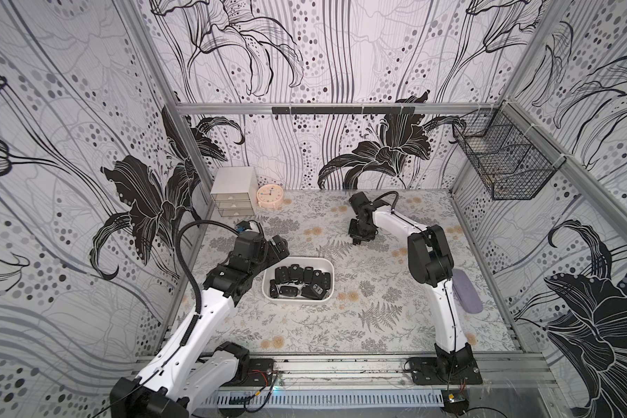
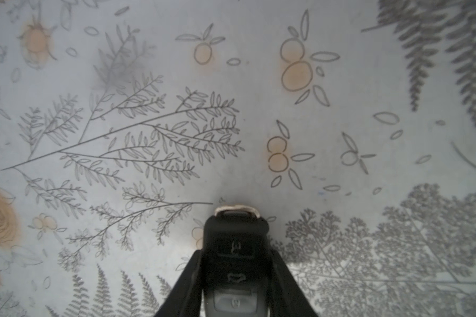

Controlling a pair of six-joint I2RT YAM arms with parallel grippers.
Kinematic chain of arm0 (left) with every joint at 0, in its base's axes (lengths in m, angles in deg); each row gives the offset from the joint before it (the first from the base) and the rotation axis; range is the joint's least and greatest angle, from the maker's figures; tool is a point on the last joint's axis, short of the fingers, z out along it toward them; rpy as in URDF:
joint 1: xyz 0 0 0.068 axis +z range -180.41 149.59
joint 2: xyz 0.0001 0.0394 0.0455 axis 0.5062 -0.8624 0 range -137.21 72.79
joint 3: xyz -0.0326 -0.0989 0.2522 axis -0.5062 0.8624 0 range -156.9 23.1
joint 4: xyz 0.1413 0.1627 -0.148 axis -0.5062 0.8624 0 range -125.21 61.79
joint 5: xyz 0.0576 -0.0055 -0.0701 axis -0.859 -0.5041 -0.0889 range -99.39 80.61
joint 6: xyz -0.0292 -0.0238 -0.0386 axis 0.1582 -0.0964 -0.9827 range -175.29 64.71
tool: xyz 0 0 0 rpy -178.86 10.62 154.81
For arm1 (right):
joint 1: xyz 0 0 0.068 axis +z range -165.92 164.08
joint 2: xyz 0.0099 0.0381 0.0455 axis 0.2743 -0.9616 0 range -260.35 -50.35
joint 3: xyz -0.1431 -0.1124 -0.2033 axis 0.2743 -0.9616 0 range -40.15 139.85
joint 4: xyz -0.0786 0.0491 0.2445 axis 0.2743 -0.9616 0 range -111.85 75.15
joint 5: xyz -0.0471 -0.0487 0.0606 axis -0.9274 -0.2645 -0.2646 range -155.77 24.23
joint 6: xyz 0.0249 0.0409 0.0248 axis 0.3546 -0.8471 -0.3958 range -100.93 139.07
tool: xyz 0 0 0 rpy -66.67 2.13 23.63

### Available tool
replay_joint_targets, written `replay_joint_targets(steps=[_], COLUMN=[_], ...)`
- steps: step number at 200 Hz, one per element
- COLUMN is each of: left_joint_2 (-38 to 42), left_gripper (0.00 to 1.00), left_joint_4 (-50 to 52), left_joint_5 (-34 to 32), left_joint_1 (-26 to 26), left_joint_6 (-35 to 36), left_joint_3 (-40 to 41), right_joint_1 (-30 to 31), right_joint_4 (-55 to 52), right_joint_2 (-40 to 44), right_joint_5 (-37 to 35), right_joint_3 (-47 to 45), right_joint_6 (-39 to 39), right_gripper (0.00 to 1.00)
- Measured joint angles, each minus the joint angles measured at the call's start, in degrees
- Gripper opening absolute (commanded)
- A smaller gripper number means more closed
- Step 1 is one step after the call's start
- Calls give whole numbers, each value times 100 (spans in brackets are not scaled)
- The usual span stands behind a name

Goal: Place the car key into the storage box
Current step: Pick up the car key from the center of the board.

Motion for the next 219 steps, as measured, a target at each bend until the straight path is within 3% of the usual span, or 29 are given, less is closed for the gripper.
replay_joint_targets(steps=[68,122,167,219], left_joint_2=[11,254,498,772], left_gripper=[99,99,99,99], left_joint_4=[90,264,348,599], left_joint_5=[57,46,2,-98], left_joint_1=[0,0,0,0], left_joint_6=[144,162,155,142], left_joint_3=[-2,0,7,46], right_joint_1=[643,1530,2243,2726], right_joint_4=[-66,-57,-63,33], right_joint_2=[894,1821,1731,1060], right_joint_5=[-83,-57,46,225], right_joint_3=[-769,-942,-896,-435], right_joint_6=[-164,-588,-977,-1215], right_gripper=[32,32,32,32])
